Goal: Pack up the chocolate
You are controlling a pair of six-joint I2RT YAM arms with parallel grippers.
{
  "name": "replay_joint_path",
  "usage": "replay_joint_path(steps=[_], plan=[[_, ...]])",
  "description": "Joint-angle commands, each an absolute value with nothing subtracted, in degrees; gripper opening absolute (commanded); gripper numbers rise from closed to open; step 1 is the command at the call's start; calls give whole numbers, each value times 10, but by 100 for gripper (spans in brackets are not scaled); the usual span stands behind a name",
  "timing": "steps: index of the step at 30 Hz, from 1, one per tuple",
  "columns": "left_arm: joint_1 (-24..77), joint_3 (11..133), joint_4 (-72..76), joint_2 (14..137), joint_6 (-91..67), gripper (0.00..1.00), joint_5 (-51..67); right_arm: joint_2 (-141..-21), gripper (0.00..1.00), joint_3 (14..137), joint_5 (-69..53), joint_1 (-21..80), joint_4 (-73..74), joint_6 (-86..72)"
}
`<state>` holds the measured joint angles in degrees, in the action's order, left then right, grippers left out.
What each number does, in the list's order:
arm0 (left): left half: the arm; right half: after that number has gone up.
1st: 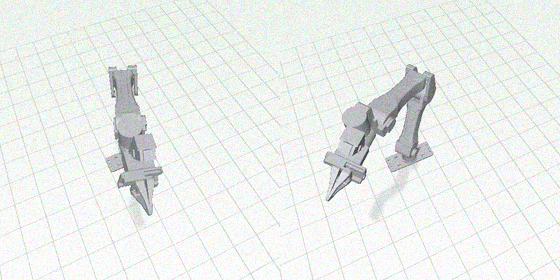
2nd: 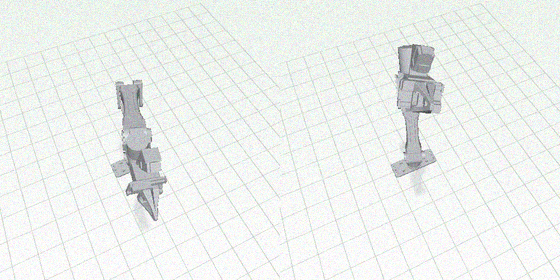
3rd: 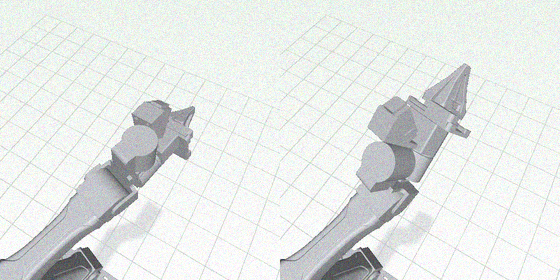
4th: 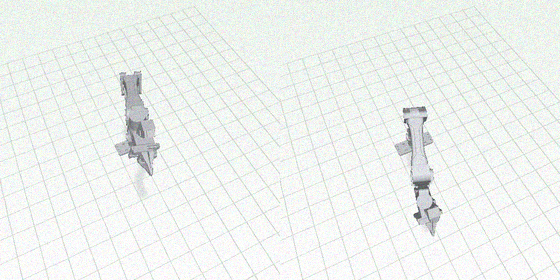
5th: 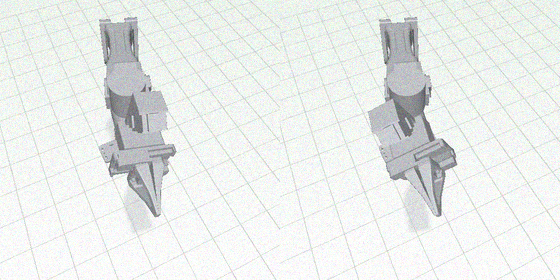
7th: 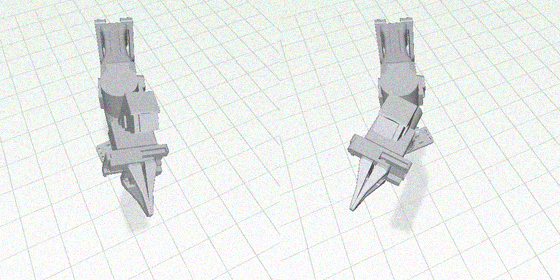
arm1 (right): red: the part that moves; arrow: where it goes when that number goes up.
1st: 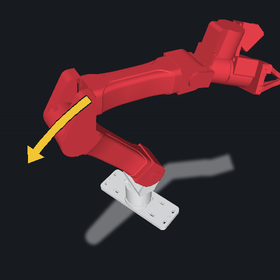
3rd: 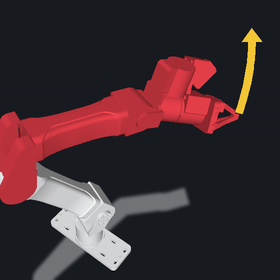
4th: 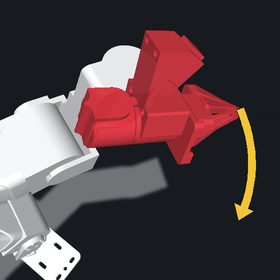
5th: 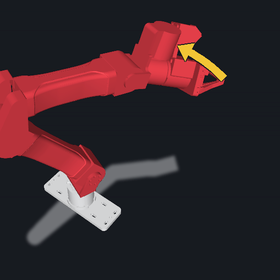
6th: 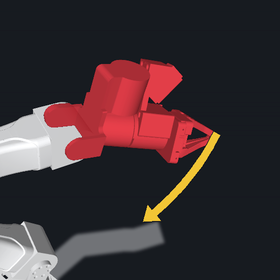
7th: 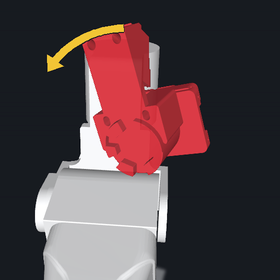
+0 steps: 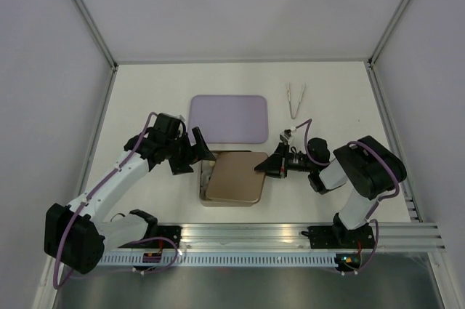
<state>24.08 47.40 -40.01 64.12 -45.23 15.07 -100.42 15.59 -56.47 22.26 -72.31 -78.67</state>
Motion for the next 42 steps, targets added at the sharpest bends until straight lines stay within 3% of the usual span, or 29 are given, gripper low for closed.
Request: replay_joint_path(steps=[1, 12, 18, 26, 30, 42], plan=[[237, 466, -372, 647, -450, 100, 146, -960, 32, 156, -570, 221, -704, -662], [237, 446, -353, 649, -445, 100, 149, -950, 41, 156, -558, 221, -616, -587], [237, 434, -341, 650, -446, 100, 152, -872, 47, 212, -507, 222, -274, -385], [237, 425, -332, 654, -443, 100, 158, -862, 46, 239, -494, 222, -252, -386], [237, 421, -329, 655, -442, 100, 164, -860, 39, 254, -471, 224, -250, -401], [238, 398, -286, 656, -439, 100, 207, -865, 41, 328, -374, 278, -181, -403]])
